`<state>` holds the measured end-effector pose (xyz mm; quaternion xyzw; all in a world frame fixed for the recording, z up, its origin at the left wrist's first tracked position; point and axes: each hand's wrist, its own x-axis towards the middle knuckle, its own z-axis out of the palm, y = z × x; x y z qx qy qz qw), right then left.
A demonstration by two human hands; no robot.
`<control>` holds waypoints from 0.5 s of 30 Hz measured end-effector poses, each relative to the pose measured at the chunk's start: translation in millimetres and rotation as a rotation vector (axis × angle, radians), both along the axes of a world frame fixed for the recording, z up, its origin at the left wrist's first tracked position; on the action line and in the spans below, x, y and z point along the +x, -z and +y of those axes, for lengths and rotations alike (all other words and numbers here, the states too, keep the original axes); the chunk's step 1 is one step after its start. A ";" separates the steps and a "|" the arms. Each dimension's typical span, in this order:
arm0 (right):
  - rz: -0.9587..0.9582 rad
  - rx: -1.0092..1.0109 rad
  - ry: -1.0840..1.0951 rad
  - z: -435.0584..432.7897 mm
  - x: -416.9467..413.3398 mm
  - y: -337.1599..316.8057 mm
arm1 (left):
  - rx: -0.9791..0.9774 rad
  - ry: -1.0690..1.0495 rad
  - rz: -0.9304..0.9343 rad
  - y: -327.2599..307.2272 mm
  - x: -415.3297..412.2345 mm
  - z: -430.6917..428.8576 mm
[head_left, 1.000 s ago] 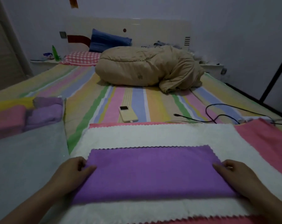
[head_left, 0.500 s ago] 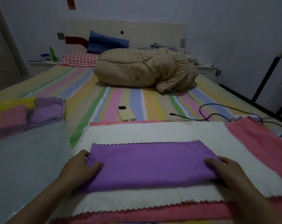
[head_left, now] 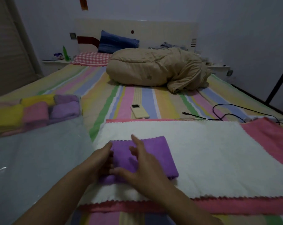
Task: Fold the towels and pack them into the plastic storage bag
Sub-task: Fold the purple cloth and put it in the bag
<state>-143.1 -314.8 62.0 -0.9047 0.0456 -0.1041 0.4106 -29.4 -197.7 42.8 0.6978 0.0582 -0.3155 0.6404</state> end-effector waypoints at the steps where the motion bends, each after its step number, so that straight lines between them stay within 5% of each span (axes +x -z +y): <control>1: 0.002 -0.020 -0.033 2.0 -0.7 3.9 | 0.005 0.011 0.037 0.8 3.2 1.5; 7: -0.209 -0.110 0.122 -48.5 -15.9 4.5 | 0.161 0.090 -0.327 11.2 5.0 -5.4; 15: -0.096 -0.501 0.040 -75.9 -33.9 31.4 | 0.305 0.024 -0.473 19.4 25.1 8.6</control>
